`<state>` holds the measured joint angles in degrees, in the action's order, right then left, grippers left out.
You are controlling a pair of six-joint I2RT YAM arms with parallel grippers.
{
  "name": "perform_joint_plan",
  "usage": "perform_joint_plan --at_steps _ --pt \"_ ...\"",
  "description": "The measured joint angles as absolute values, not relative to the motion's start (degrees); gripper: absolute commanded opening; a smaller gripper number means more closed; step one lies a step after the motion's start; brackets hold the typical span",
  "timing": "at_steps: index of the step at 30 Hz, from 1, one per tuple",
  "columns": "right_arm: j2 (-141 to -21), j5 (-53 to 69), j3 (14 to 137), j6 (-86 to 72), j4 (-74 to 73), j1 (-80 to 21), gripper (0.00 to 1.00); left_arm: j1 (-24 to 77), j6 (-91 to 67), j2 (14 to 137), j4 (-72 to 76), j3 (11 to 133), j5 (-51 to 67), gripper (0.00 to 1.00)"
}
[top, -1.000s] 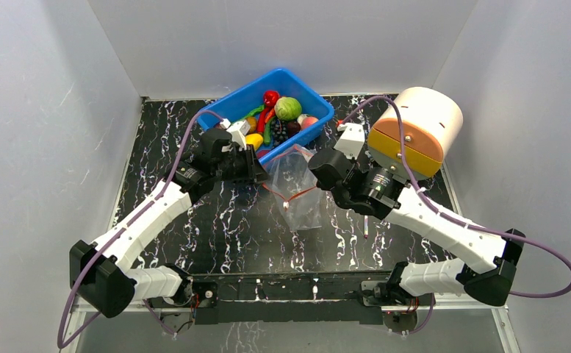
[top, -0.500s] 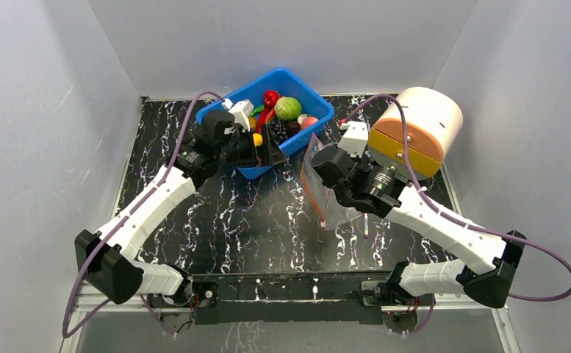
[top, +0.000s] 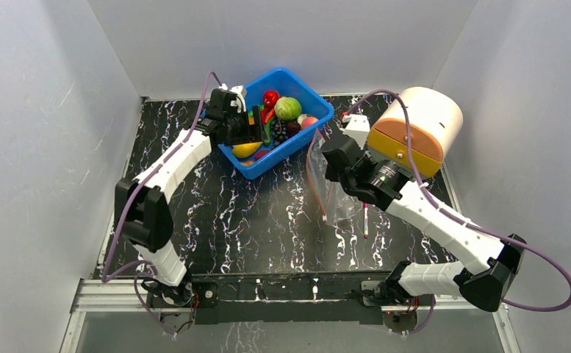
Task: Place the food in the zip-top bag and seal the zipper
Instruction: Pick up the fake vegetable from the bin.
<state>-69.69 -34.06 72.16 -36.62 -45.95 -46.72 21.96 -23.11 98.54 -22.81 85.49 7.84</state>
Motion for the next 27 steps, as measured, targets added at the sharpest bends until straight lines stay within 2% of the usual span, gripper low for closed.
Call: perform_joint_plan --at_steps 7,18,27 --pt "-71.33 -30.17 69.45 -36.21 -43.57 -46.04 0.00 20.47 -18.35 110.48 -17.63 95.55 8.91 0.86" --pt "-71.29 -27.33 67.64 -35.97 -41.25 -45.54 0.00 20.47 -16.75 122.98 -8.99 107.44 12.19 0.86" --pt "-70.08 -23.88 67.61 -35.38 -39.83 -45.19 0.00 20.47 -18.11 132.77 -4.40 114.06 13.06 0.94"
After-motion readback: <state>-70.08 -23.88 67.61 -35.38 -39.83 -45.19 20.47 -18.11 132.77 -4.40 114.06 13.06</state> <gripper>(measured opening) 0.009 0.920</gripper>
